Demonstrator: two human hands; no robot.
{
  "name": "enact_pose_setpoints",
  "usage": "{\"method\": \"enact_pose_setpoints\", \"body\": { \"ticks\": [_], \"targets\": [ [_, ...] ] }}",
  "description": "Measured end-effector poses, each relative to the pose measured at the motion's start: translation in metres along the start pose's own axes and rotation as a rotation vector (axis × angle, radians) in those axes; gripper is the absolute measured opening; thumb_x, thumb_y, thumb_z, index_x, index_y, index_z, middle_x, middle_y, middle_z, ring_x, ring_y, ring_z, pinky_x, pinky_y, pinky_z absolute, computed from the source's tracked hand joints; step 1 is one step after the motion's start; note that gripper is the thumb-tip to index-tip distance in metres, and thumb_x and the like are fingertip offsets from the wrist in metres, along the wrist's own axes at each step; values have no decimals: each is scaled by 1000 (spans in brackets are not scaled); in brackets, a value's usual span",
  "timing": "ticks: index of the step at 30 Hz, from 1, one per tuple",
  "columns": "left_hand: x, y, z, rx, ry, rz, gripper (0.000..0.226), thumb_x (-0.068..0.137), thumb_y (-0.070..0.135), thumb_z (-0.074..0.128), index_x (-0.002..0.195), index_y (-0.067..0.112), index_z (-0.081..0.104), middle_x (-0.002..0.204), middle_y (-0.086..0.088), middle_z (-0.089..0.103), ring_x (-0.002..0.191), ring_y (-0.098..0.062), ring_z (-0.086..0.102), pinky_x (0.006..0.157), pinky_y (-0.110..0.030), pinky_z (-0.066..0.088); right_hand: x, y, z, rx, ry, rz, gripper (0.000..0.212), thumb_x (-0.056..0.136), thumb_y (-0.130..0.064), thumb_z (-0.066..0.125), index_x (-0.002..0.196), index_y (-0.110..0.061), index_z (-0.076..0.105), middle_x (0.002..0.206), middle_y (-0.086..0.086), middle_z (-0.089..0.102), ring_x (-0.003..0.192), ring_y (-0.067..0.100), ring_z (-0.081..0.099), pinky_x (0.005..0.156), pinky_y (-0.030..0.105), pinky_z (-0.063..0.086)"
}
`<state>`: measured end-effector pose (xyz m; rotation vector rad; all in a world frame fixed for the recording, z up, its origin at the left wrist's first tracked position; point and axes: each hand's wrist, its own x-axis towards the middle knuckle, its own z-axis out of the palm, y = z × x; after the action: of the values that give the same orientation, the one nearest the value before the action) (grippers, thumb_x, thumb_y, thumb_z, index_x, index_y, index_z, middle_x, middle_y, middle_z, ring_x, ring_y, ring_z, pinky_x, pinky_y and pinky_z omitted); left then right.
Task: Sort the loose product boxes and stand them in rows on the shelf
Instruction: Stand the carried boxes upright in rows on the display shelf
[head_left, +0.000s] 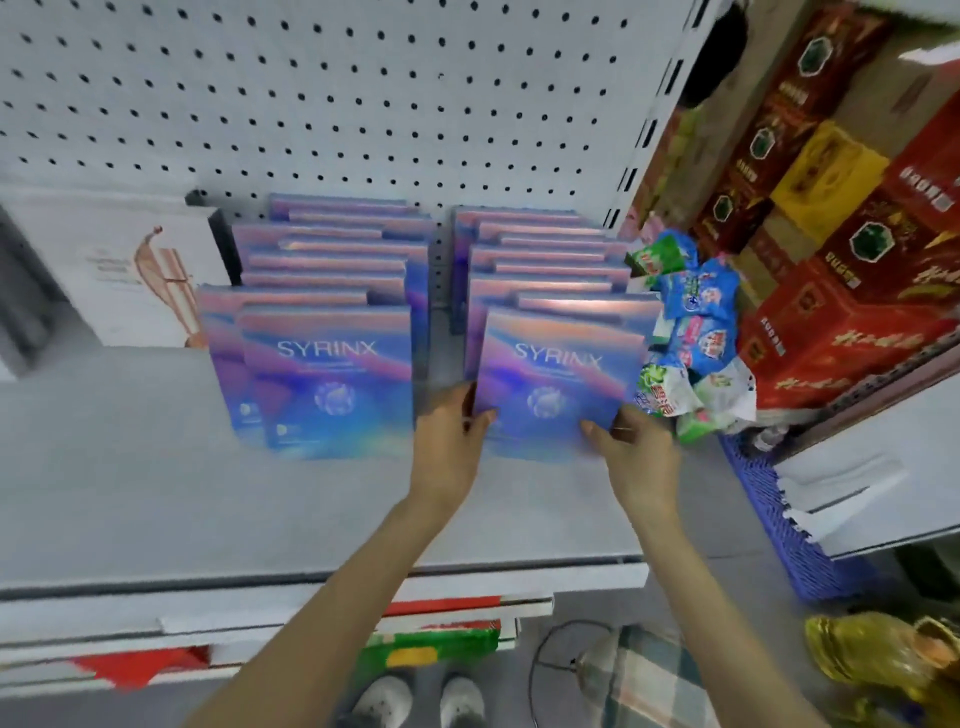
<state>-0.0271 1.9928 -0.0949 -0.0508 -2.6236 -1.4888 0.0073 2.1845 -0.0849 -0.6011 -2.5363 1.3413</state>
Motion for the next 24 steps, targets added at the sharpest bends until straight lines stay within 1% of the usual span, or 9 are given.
{"method": "enact_pose_setpoints", "body": {
  "ticks": [1, 3, 7, 9, 13, 16, 18, 21, 24],
  "targets": [
    [0, 0, 2, 14, 34, 0, 17, 84, 11, 67, 100, 7, 63, 86, -6, 67, 72, -24, 63, 71, -31, 50, 4, -4, 0, 0, 7, -23, 17, 78, -19, 76, 82, -11, 62, 69, 5, 61, 67, 17, 54, 59, 29, 35],
    [-3, 3, 5, 24, 90, -7, 17, 83, 11, 69, 99, 7, 63, 84, -3, 63, 70, -20, 58, 68, -25, 44, 9, -10, -1, 31, 43, -40, 28, 76, -15, 78, 99, -12, 63, 82, -2, 63, 76, 17, 59, 68, 25, 39],
    [-7, 9, 7, 9, 138, -38, 14, 82, 11, 70, 92, 9, 61, 77, 3, 53, 68, -17, 51, 64, -22, 38, 15, -13, -1, 120, 75, -1, 33, 74, -13, 81, 93, -13, 55, 77, -8, 60, 76, 19, 60, 72, 27, 43],
    [-8, 7, 7, 3, 115, -54, 16, 83, 14, 70, 96, 10, 61, 81, 2, 56, 70, -17, 55, 66, -21, 41, 15, -11, -1, 135, 76, 44, 31, 75, -16, 80, 92, -14, 54, 77, -7, 60, 75, 20, 60, 73, 27, 43],
    [-30, 3, -7, -40, 54, -91, 31, 87, 19, 67, 116, 13, 57, 104, -5, 64, 90, -21, 63, 79, -31, 54, -8, 0, 6, 263, 162, 153, 24, 84, -15, 72, 97, -16, 52, 91, 6, 63, 85, 29, 64, 85, 39, 51],
    [-79, -3, -44, -143, 20, -118, 35, 88, 16, 65, 121, 19, 54, 108, -2, 61, 89, -6, 61, 74, -11, 49, -62, -6, 19, 373, 192, 164, 23, 88, -13, 68, 104, -18, 52, 100, 7, 60, 90, 24, 61, 77, 24, 50],
    [-125, -17, -81, -212, 38, -178, 33, 89, 16, 64, 119, 24, 54, 107, 2, 63, 90, -1, 62, 73, -8, 47, -113, -21, 36, 389, 83, 110, 24, 89, -12, 66, 108, -21, 54, 102, 2, 62, 90, 16, 62, 70, 12, 45],
    [-198, -62, -151, -236, 129, -295, 34, 88, 17, 66, 120, 21, 56, 106, 2, 66, 90, 3, 63, 71, -8, 47, -197, -47, 77, 373, -229, 0, 33, 89, -16, 66, 117, -29, 54, 107, -6, 64, 84, -4, 62, 71, 6, 44],
    [-277, -110, -223, -187, 261, -413, 40, 82, 36, 69, 119, 26, 57, 105, 6, 68, 87, 1, 64, 73, -11, 49, -277, -63, 127, 252, -593, -122, 47, 90, -26, 66, 131, -35, 47, 120, -14, 58, 94, -4, 61, 82, 13, 47]
  ]
}}
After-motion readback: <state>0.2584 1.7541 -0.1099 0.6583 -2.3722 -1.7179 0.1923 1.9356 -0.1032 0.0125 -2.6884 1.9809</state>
